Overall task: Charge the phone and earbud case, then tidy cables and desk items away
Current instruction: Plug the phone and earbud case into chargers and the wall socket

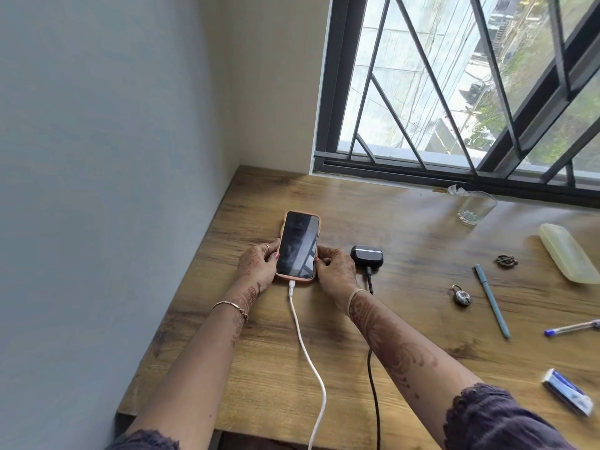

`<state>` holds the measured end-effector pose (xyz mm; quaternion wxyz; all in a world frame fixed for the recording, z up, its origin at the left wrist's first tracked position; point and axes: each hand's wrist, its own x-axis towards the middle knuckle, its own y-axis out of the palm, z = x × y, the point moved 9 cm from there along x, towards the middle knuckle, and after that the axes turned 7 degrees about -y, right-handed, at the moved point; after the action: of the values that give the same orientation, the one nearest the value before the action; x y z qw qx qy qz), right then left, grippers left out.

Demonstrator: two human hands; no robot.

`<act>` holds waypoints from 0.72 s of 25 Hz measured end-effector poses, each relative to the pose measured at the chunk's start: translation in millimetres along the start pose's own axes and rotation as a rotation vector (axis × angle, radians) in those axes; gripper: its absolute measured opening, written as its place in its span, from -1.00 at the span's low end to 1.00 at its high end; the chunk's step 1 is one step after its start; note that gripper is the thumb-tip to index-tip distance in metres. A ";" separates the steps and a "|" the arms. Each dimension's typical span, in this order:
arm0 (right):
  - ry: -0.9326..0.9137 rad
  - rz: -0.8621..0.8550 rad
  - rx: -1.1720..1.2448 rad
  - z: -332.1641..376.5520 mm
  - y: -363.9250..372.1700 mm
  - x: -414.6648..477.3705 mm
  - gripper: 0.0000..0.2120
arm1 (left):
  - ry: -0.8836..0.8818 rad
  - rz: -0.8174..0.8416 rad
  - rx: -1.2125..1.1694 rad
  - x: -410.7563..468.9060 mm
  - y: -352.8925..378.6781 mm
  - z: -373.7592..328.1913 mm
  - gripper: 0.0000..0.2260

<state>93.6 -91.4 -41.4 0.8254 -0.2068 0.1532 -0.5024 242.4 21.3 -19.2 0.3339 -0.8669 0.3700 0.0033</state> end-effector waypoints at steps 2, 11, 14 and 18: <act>0.017 -0.001 -0.011 -0.3 1.3 -0.5 -0.76 | 0.008 0.004 0.042 1.0 2.2 -0.1 -0.68; 0.069 -0.015 -0.019 1.7 2.6 -5.5 -0.75 | 0.045 0.021 0.072 0.9 4.0 1.7 -0.67; 0.059 -0.023 0.006 4.1 -1.9 -9.1 -0.74 | 0.043 0.028 0.058 1.8 6.2 4.2 -0.66; 0.040 -0.028 0.020 6.9 -6.3 -9.9 -0.74 | 0.038 0.024 0.071 2.7 4.5 2.3 -0.66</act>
<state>87.5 -83.8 -31.8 0.8172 -0.1907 0.1620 -0.5193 242.0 18.7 -24.3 0.3575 -0.8498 0.3866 -0.0223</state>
